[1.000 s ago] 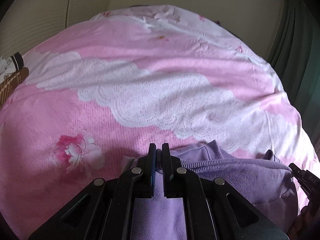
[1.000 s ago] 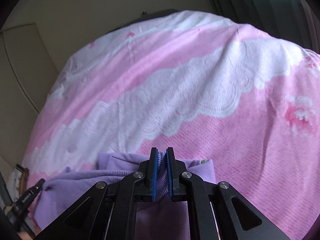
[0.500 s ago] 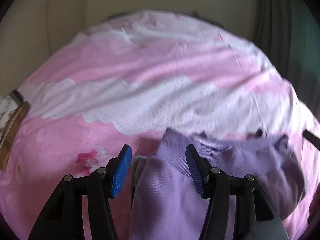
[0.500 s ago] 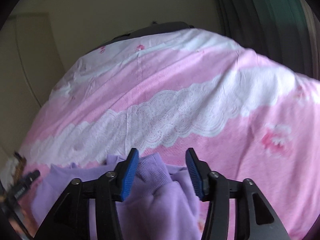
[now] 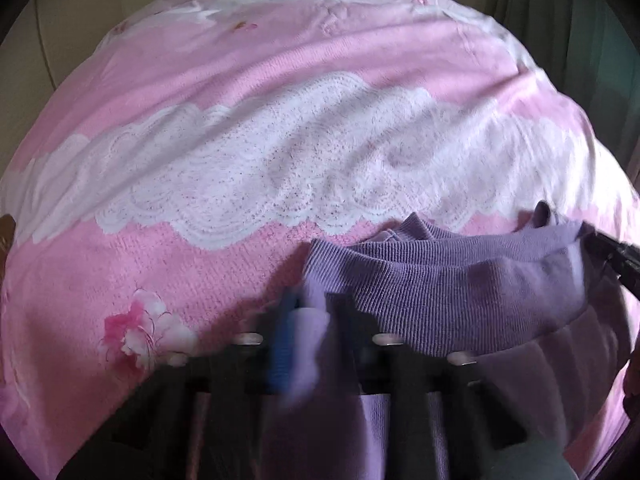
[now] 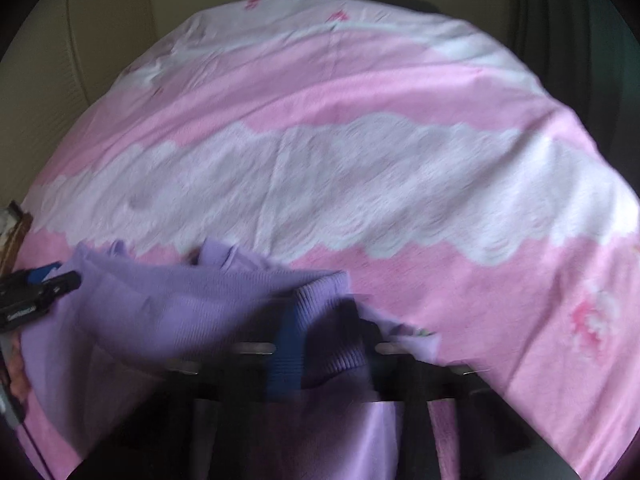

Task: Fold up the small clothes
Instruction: 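Lift the hem with both tools and fold it up toward the collar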

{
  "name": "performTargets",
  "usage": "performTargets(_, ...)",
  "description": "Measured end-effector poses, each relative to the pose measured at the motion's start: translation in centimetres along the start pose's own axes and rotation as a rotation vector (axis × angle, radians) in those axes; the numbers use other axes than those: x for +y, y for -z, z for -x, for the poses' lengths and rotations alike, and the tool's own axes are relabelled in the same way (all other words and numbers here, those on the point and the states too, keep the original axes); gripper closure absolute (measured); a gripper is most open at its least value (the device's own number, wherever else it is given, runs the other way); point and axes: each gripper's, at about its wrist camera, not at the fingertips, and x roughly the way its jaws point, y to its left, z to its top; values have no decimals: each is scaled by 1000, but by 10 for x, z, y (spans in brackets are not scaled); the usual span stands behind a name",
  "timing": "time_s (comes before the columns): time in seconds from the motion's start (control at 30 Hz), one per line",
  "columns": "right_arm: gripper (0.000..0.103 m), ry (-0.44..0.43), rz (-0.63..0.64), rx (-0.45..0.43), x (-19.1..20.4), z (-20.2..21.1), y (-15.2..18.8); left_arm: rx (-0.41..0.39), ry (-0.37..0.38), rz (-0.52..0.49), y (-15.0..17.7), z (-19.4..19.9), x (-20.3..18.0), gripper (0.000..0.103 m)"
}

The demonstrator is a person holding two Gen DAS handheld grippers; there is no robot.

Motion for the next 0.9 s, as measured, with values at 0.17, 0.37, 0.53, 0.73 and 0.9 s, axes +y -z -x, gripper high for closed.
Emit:
performTargets(0.17,91,30,-19,-77,-2,8,-4,-38,-28,60,-4,4,7,88)
performTargets(0.37,92,64,-61,-67,-11,-5,-11,-32,-62,71,-7,-10,6,88)
performTargets(0.53,88,85,-39,-56,-5,-5,-6,-78,-80,54,-4,9,-1,70)
performTargets(0.73,65,93,-69,-123,-5,41,3,-175,-77,32,17,65,-13,57)
performTargets(0.9,51,83,-75,-164,-7,92,47,-189,-94,97,73,100,-14,50)
